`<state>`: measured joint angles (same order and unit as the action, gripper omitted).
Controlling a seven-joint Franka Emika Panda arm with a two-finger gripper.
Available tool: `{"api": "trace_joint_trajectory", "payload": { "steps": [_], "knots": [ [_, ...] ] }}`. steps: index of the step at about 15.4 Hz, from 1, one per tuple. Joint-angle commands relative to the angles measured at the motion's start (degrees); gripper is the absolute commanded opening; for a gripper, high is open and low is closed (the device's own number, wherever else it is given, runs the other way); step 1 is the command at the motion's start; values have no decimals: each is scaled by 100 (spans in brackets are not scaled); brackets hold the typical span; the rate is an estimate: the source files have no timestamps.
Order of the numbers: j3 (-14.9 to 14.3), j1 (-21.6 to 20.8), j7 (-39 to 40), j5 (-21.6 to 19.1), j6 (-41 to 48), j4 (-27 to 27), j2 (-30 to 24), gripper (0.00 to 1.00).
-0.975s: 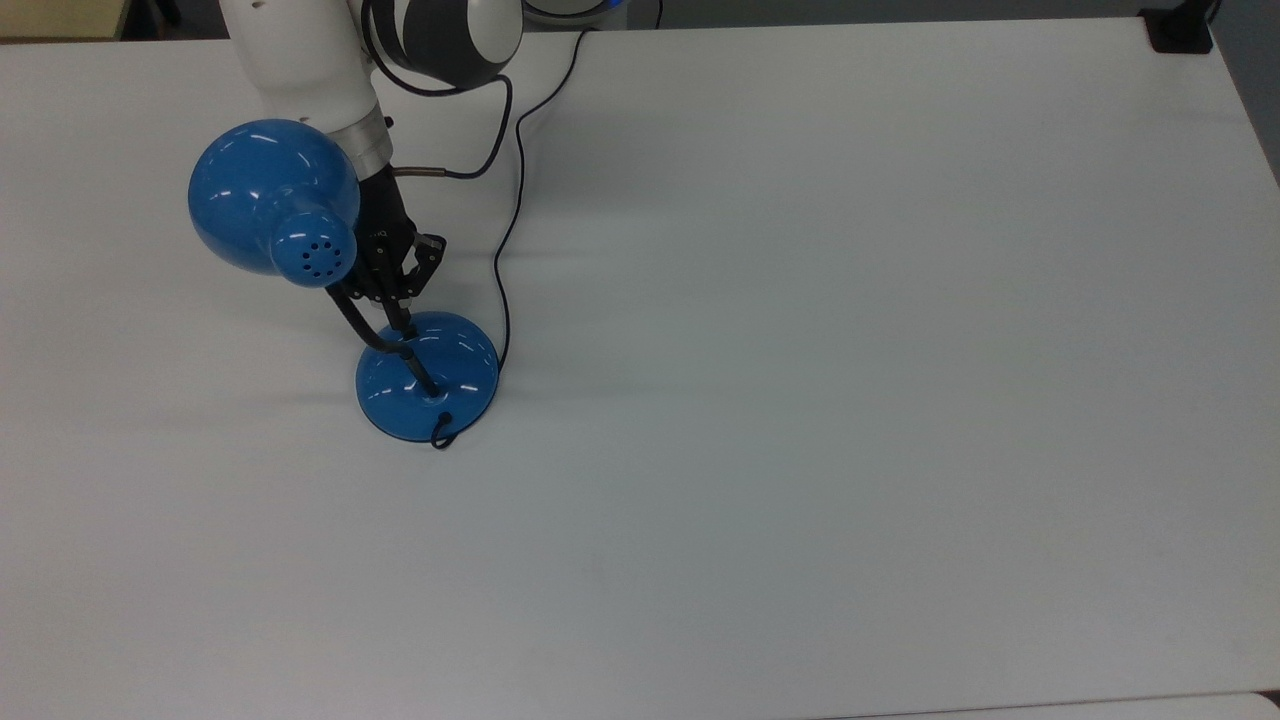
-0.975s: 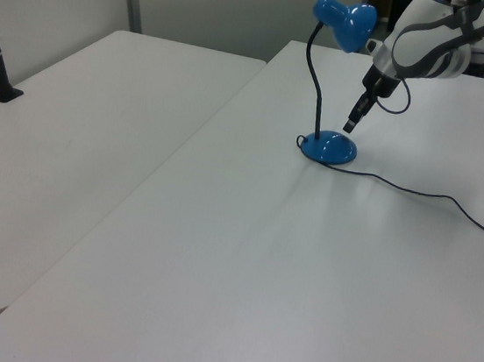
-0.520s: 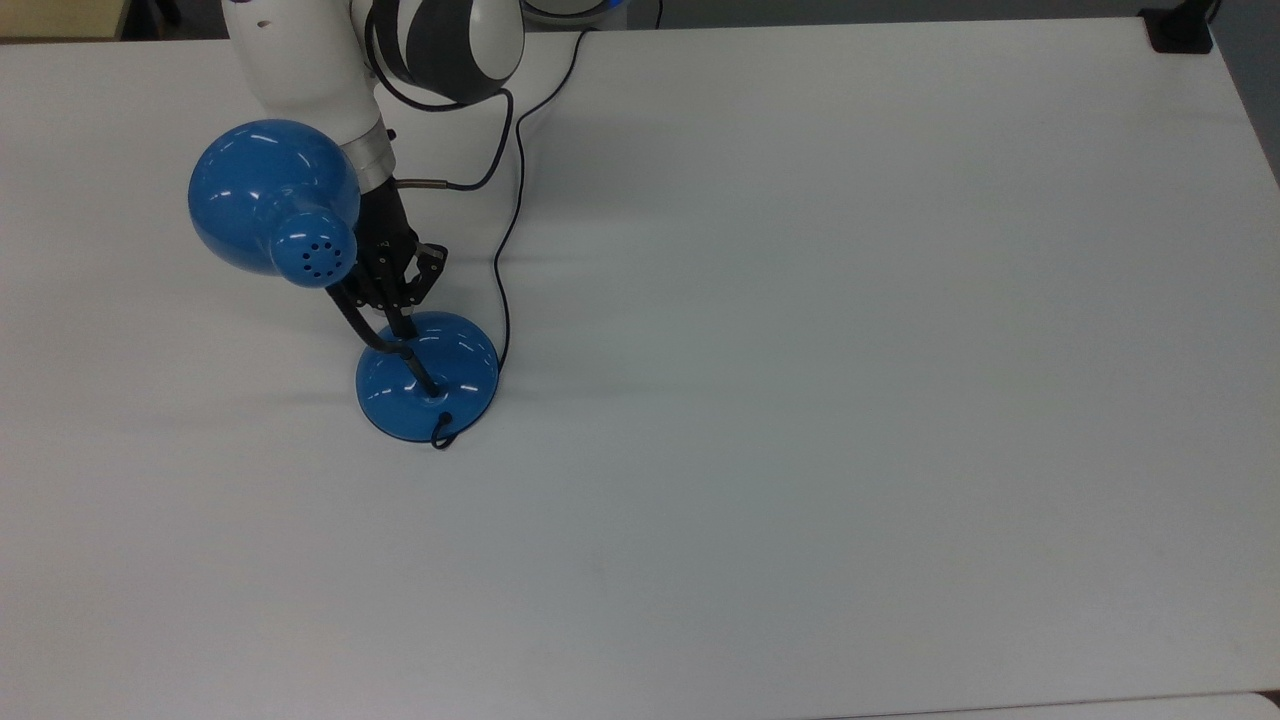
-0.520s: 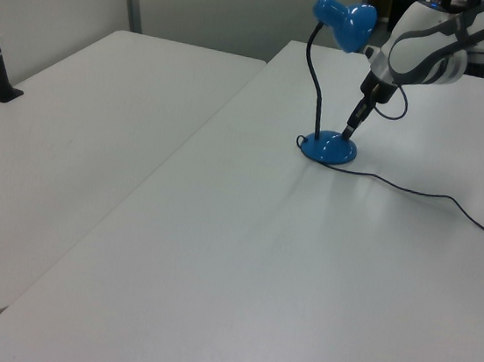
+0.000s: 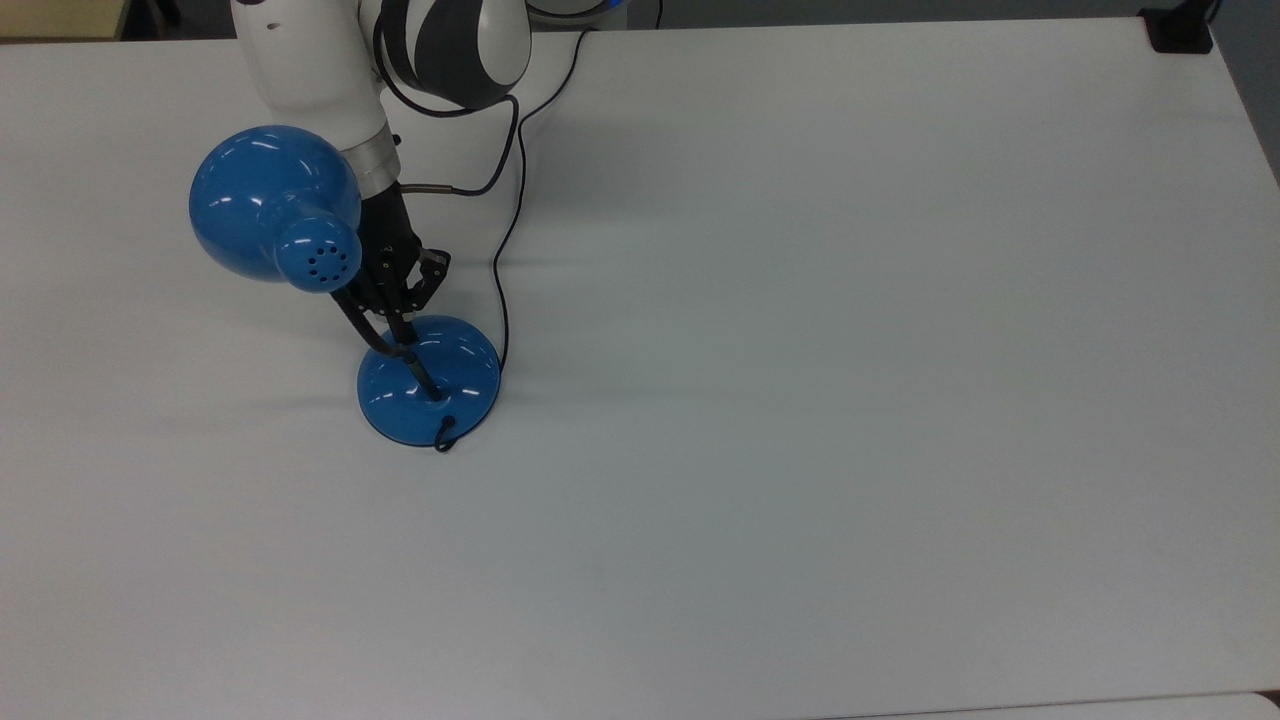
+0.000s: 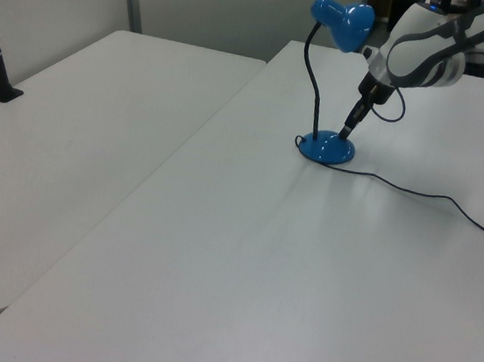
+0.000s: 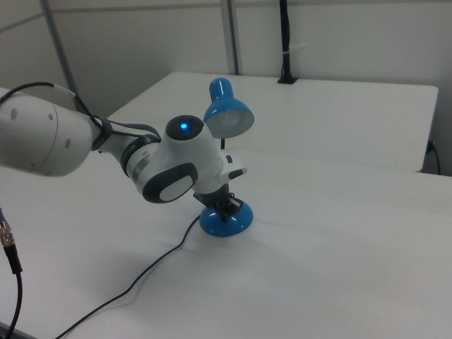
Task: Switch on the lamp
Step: 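Press down on the switch on the lamp base with the gripper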
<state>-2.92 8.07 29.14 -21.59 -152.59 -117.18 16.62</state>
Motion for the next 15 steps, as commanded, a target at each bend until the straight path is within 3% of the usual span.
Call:
{"api": "trace_joint_trajectory", "payload": {
  "steps": [1,15],
  "knots": [
    [2,-33,162,-108,87,54,17,0],
    [2,-42,154,-223,229,222,104,0]
  ]
}}
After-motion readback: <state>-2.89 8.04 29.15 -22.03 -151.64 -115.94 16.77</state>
